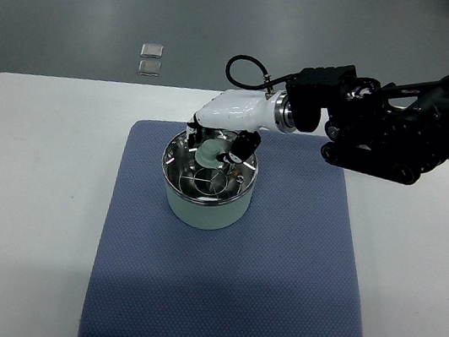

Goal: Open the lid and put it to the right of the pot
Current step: 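Close the right hand's fingers around the green knob of the glass lid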

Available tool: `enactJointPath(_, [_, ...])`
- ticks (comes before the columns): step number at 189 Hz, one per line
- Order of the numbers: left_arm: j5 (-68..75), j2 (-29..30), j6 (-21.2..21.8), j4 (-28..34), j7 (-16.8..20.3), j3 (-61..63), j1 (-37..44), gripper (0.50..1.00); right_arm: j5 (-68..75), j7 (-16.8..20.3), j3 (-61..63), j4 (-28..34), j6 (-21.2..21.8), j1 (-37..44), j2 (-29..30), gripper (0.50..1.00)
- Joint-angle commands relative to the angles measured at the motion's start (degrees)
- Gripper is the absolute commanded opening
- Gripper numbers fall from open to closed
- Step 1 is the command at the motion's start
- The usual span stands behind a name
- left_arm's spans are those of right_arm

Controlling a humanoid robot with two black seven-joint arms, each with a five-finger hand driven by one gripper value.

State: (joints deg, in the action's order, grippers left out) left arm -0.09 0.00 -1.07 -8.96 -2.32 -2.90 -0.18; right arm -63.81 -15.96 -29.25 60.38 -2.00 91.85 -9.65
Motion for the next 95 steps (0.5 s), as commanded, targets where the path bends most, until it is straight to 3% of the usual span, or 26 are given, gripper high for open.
enactJointPath(1, [0.0,0.0,0.0,0.0,-0.1,0.0,0.0,1.0,0.0,0.0,0.0,0.1,0.0,0.2,0.0,0.69])
enactJointPath(80, [0.0,0.0,0.0,0.0,-0.1,0.0,0.0,1.0,0.1,-0.1,0.0,0.2,0.1,0.1,0.2,0.688])
enactJointPath(92, [0.0,0.0,0.0,0.0,0.0,0.0,0.0,1.0,0.1,-0.1,0.0,0.2,0.0,0.0,0.2,0.674])
enactJointPath(93, [0.0,0.0,0.0,0.0,0.0,0.0,0.0,1.0,0.1,-0.1,0.0,0.2,0.1,0.0,0.2,0.648])
enactJointPath(95, [0.0,0.0,0.0,0.0,0.0,0.0,0.0,1.0,0.1,-0.1,0.0,0.2,0.1,0.0,0.2,0.646])
